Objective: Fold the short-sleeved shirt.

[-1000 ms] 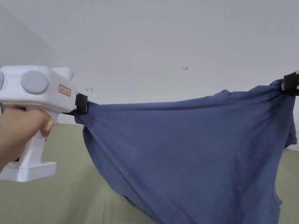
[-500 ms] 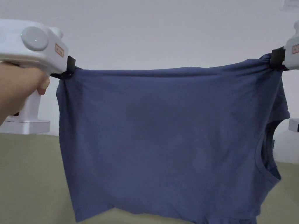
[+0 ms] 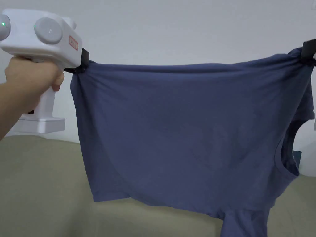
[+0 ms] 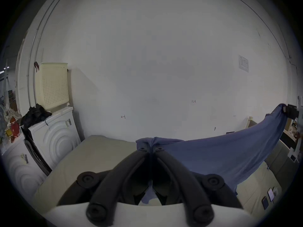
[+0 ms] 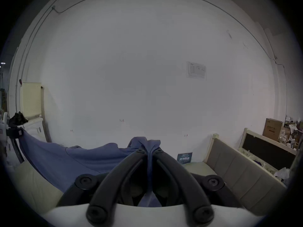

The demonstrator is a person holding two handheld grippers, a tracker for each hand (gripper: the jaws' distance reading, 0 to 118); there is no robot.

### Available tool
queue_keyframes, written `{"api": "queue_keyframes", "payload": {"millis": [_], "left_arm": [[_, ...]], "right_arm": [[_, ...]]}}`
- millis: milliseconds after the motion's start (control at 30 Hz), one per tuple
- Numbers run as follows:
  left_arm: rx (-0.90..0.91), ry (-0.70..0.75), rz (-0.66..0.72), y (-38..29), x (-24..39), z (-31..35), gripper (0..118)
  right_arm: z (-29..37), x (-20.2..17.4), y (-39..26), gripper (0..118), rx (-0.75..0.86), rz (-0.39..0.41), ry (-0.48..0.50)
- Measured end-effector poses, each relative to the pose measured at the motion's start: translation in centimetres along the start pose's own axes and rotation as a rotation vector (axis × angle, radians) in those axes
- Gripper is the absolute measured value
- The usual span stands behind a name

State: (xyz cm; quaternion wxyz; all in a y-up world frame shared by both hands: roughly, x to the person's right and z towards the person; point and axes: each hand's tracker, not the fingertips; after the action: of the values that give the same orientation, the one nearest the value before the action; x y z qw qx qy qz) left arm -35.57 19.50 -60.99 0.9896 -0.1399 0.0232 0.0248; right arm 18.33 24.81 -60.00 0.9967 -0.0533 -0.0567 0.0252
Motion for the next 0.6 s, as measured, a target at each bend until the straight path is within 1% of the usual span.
{"api": "queue_keyframes", "payload": {"millis": [67, 167, 300, 400, 467, 533, 567, 600], "left_arm": [[-0.019, -0.005, 0.008, -1.3, -0.5, 0.4, 3], [-0.079, -0.011, 0.032, -3.9, -1.4, 0.8, 3], [-0.137, -0.014, 0.048, -7.8, -2.5, 1.7, 3], [-0.204, -0.021, 0.079, -10.7, -3.1, 2.6, 3], [-0.226, -0.022, 0.082, -12.7, -3.0, 3.6, 3], [-0.253, -0.022, 0.075, -15.0, -3.0, 4.6, 3], [-0.269, -0.025, 0.076, -15.9, -3.0, 5.2, 3], [-0.282, -0.028, 0.082, -17.1, -3.2, 5.8, 3]], "right_arm": [[0.7, -0.2, -1.5, 4, -0.022, 0.003, 0.015], [2.1, -0.7, -4.3, 4, -0.074, 0.061, 0.021], [4.2, -0.8, -8.5, 4, -0.166, 0.042, 0.045], [6.0, -0.9, -12.0, 4, -0.234, 0.066, 0.036], [7.1, -0.9, -14.2, 4, -0.274, 0.050, 0.030], [8.3, -0.6, -16.5, 4, -0.317, -0.016, 0.033], [8.8, -0.5, -17.5, 4, -0.334, -0.035, 0.032], [9.5, -0.4, -18.6, 4, -0.335, -0.037, 0.023]]}}
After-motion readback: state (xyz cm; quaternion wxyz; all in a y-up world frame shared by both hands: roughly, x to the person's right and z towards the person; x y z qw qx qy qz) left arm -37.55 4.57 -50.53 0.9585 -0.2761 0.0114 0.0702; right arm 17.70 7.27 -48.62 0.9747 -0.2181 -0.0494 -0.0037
